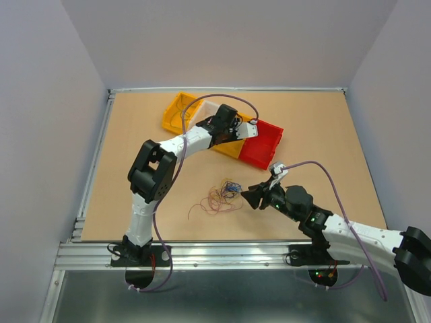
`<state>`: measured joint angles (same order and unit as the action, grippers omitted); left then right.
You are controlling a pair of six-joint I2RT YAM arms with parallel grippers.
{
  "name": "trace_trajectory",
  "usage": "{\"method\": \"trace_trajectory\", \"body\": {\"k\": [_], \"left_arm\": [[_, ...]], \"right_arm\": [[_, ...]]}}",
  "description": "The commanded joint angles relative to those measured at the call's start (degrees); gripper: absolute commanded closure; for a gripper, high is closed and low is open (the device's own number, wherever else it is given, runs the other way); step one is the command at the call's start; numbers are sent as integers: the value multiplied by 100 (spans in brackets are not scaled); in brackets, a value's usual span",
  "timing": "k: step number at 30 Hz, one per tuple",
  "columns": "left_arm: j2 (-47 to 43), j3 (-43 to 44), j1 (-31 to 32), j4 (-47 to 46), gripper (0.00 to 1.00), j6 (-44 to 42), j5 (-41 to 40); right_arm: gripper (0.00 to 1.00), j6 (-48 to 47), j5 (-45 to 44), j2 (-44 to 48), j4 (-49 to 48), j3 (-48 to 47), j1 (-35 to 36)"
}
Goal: Untangle the cables
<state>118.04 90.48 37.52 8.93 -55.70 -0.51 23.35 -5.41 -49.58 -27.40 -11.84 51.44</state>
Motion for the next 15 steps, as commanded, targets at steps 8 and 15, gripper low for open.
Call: {"method": "trace_trajectory", "body": {"k": [8,15], "left_arm": [[-501,58,-8,-40,100,155,216],[-773,216,-244,-303,100,1209,745]], "right_arm": [[51,-50,40,160,-125,-73,6],[50,-6,31,186,-125,-38,15]]}}
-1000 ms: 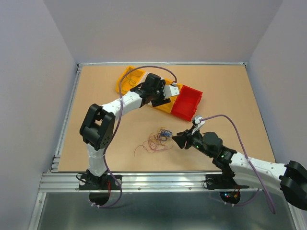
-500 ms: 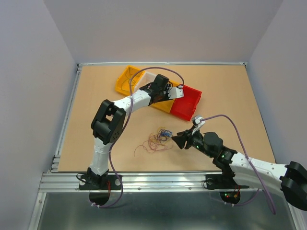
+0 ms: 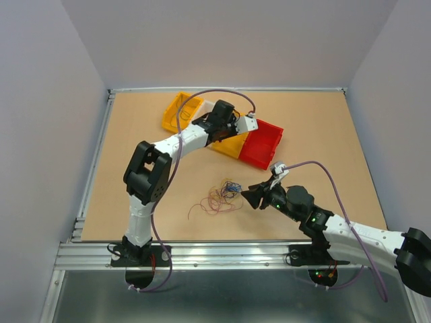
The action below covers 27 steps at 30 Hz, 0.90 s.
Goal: Untangle the cables
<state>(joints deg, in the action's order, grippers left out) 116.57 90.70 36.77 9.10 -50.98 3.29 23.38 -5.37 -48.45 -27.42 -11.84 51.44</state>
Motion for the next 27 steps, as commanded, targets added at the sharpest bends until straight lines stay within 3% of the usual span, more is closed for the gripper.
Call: {"method": "trace_trajectory", "body": {"k": [1,11,16,21,24,25,27], "left_arm": [[-697,212,-240,-443,100,1078,426],[-426,325,-1154,-805,100,2022,304],[399,668,-1234,-700,100,1908,277],[560,748,-1216,-559,99,1934,645],[218,511,-1216,-655,80,1864,900],[17,441,-1216,-655,65,1864,936],[-169,397,-1216,-629,55,1864,954]], "right_arm": [[50,0,27,90,-123,-29,15],[50,36,106,90,-123,-29,15],[50,53,124,-77,-132,-91,24],[48,97,53,-366,-123,-170,15],[45,123,-52,-664,-115,-275,15],[44,132,-113,-744,-123,-302,15],[44,132,-175,-1034,-123,-424,15]]}}
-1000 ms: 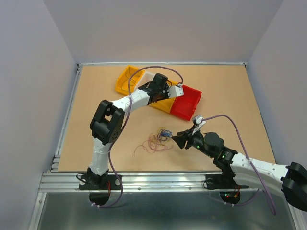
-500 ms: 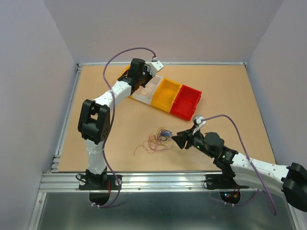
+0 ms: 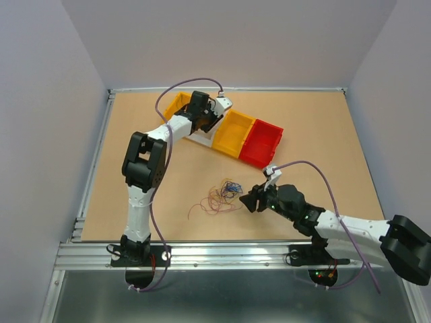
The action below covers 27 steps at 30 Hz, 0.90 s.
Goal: Untangle the cables
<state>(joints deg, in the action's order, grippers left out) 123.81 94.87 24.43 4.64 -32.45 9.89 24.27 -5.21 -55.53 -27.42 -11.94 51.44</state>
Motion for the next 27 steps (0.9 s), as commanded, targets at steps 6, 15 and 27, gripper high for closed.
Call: {"method": "trace_trajectory", "body": {"k": [6,15,27], "left_arm": [[-1684,-407,45,-8,24,-209,399],[-3502,-1962,440,177,10,-508,618],[-5516,-4643,889,-806,13,414,1848]], "right_arm": [[43,-63,-243,-1099,-220,-773,15],[43,-792,301,-1856,-457,-1231,15],[96,-1258,548,-2366,-475,-1671,24]]}}
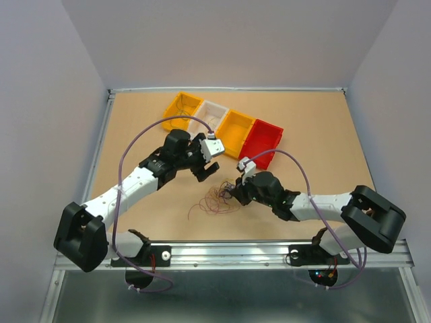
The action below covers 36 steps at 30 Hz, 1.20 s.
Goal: Untangle the cables
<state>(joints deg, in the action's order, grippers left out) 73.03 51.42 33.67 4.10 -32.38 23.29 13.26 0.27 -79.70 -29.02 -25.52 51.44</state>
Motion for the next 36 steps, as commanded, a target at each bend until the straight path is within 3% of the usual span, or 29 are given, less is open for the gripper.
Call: {"method": "trace_trajectory", "body": {"k": [1,12,20,36], "left_arm": [[-526,-499,-36,-840,14,417,588],[-571,-1055,-36,-876,14,-374,1564],[-641,-1195,-36,-849,14,-673,1714],[-185,-1195,-36,-875,10,-945,1872]], "right_arm": [[99,-131,-1,156,-315,-296,24],[99,133,-1,1711,-176,187,24],[100,397,-651,2292,10,275,24],[99,546,-581,3118,186,381,24]]}}
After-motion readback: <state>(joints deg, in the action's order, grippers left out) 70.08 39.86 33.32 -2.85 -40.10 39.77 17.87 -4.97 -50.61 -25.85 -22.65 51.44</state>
